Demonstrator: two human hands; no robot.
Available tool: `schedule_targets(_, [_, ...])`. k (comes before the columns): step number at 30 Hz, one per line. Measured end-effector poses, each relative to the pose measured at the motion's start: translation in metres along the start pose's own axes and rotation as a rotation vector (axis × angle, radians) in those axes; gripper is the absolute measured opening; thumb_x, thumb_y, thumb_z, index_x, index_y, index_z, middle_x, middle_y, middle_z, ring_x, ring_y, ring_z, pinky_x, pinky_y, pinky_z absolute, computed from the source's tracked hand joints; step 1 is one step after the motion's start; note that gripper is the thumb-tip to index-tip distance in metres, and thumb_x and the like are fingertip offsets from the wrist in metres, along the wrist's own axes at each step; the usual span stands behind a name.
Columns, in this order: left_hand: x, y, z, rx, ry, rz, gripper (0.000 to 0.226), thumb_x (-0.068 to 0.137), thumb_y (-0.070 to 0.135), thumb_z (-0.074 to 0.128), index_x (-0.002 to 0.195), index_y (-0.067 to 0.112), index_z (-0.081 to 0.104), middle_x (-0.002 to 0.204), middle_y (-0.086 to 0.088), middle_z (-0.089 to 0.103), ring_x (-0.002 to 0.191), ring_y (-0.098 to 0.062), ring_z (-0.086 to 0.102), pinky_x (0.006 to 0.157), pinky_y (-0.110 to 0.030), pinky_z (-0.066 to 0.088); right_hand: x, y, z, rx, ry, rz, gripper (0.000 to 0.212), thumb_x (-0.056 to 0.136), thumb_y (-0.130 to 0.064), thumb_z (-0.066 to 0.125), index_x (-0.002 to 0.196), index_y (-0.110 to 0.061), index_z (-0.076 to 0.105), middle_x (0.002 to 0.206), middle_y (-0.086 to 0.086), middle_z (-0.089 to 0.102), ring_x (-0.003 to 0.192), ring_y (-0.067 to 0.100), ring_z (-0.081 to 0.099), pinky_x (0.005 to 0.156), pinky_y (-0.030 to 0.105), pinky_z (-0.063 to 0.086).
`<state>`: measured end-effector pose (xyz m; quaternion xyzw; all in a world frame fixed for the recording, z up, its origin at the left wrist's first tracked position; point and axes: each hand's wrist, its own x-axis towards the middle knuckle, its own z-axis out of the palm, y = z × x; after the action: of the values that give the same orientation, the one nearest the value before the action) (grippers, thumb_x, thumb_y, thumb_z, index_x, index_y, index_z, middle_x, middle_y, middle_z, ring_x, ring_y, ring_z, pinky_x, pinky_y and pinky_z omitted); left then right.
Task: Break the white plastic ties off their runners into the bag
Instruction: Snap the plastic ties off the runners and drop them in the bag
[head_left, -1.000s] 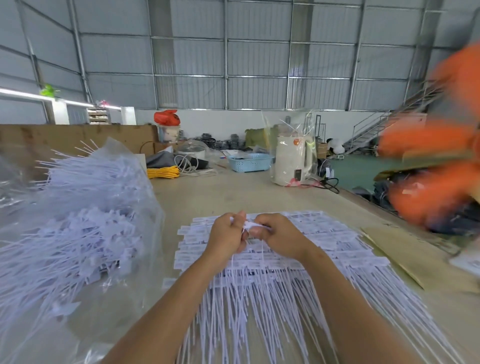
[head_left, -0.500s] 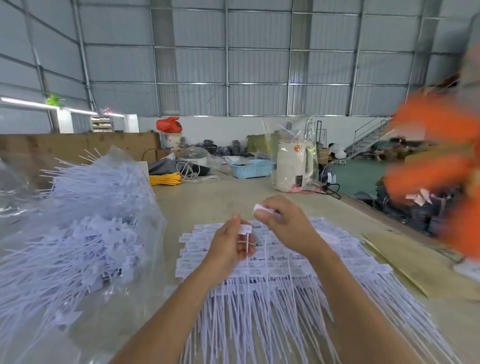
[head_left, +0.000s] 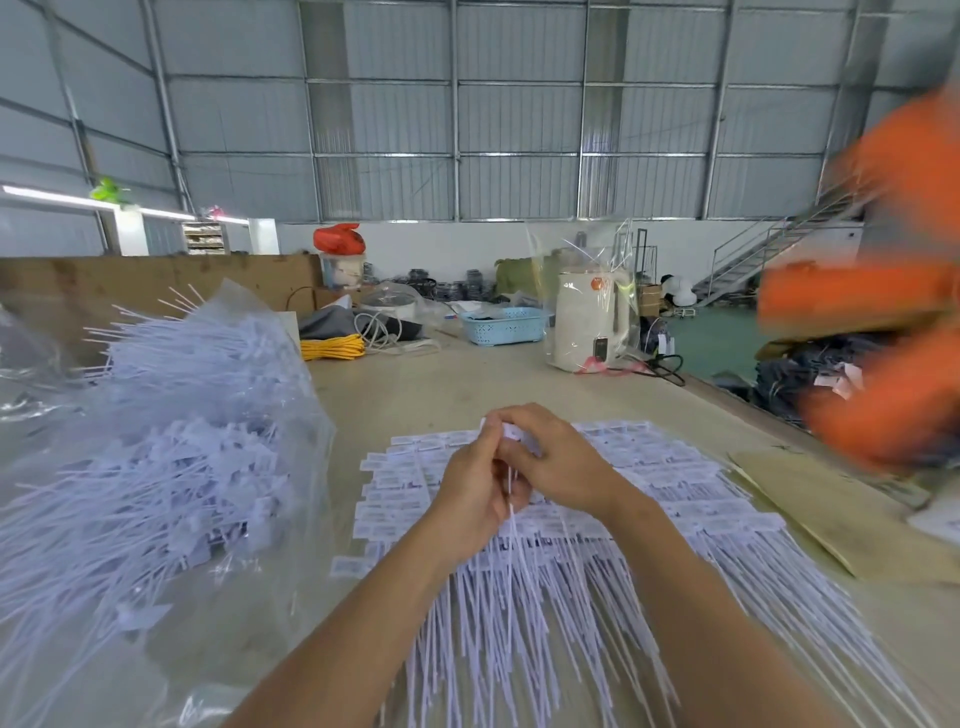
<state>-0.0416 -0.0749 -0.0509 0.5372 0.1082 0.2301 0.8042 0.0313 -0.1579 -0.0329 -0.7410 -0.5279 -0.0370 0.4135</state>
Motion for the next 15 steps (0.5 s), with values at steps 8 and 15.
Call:
schedule_targets(8, [0.005,0.002,-0.004,-0.008,0.143,-0.001,0.033,0.101,0.033,0.04,0.083,0.007,0.049,0.048,-0.004,0.047,0.032,-0.01,0.035,0.033,-0.016,0.026,-0.001,0.009,-0.012,-0.065,-0.078,0.078,0.018,0.094,-0.009,0.053,0.098,0.003,0.065,0.094,0.02,0.063,0.086,0.032,0.058,0.077,0.037,0.045])
schedule_targets(15, [0.003,0.001,-0.005,0.16,0.143,0.087,0.035,0.101,0.032,0.042,0.073,0.011,0.043,0.043,0.001,0.041,0.029,-0.008,0.025,0.033,-0.014,0.019,-0.001,0.012,-0.014,-0.092,-0.053,-0.015,0.011,0.09,-0.009,0.059,0.081,-0.002,0.061,0.071,0.006,0.054,0.069,0.021,0.047,0.063,0.03,0.034])
